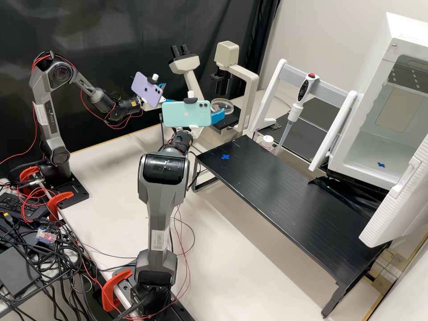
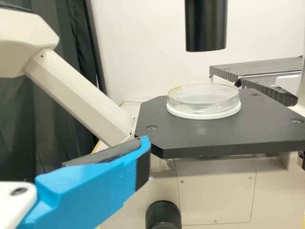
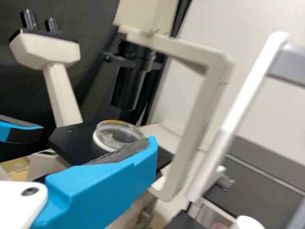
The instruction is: Move the petri dish to the bench
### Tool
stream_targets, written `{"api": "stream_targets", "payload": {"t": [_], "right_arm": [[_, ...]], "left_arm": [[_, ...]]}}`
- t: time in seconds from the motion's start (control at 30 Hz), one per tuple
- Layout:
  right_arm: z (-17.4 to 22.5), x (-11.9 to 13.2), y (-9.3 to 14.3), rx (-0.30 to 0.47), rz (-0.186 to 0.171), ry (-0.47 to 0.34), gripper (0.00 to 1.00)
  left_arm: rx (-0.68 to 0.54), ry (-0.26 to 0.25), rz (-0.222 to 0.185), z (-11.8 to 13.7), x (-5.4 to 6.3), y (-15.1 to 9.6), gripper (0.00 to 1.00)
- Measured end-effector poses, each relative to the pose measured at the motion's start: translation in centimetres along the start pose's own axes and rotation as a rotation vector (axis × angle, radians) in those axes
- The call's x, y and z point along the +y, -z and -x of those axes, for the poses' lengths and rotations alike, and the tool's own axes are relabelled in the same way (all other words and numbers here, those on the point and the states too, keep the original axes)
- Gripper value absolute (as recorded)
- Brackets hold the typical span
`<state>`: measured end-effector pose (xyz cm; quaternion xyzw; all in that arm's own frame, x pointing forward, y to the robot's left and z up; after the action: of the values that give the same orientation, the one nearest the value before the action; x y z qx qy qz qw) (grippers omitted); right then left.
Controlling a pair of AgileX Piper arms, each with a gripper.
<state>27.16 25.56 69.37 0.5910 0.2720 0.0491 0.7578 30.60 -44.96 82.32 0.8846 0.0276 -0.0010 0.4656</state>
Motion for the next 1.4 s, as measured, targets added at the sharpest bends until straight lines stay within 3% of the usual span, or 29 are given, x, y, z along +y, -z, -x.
{"api": "stream_targets", "payload": {"t": [0.27, 0.5, 0.77, 0.93, 1.1, 1.23, 1.37, 1.4], "right_arm": [[-5.2, -1.2, 0.7, -0.012, -0.016, 0.103, 1.00], [-9.0, -0.3, 0.1, -0.053, -0.050, 0.114, 1.00], [-12.6, 0.8, -1.4, -0.126, -0.126, 0.105, 1.00], [-14.1, 0.5, -2.1, -0.166, -0.153, 0.118, 1.00], [-15.6, -0.7, -2.7, -0.202, -0.146, 0.149, 1.00], [-16.6, -1.1, -2.9, -0.235, -0.194, 0.156, 1.00], [-17.4, -1.5, -3.1, -0.253, -0.193, 0.169, 1.00], [-17.5, -1.7, -3.2, -0.258, -0.198, 0.174, 0.00]], "left_arm": [[0.000, 0.000, 0.000, 0.0, 0.0, 0.0, 1.00], [0.000, 0.000, 0.000, 0.0, 0.0, 0.0, 1.00], [0.000, 0.000, 0.000, 0.0, 0.0, 0.0, 1.00], [0.000, 0.000, 0.000, 0.0, 0.0, 0.0, 1.00], [0.000, 0.000, 0.000, 0.0, 0.0, 0.0, 1.00], [0.000, 0.000, 0.000, 0.0, 0.0, 0.0, 1.00], [0.000, 0.000, 0.000, 0.0, 0.0, 0.0, 1.00], [0.000, 0.000, 0.000, 0.0, 0.0, 0.0, 1.00]]}}
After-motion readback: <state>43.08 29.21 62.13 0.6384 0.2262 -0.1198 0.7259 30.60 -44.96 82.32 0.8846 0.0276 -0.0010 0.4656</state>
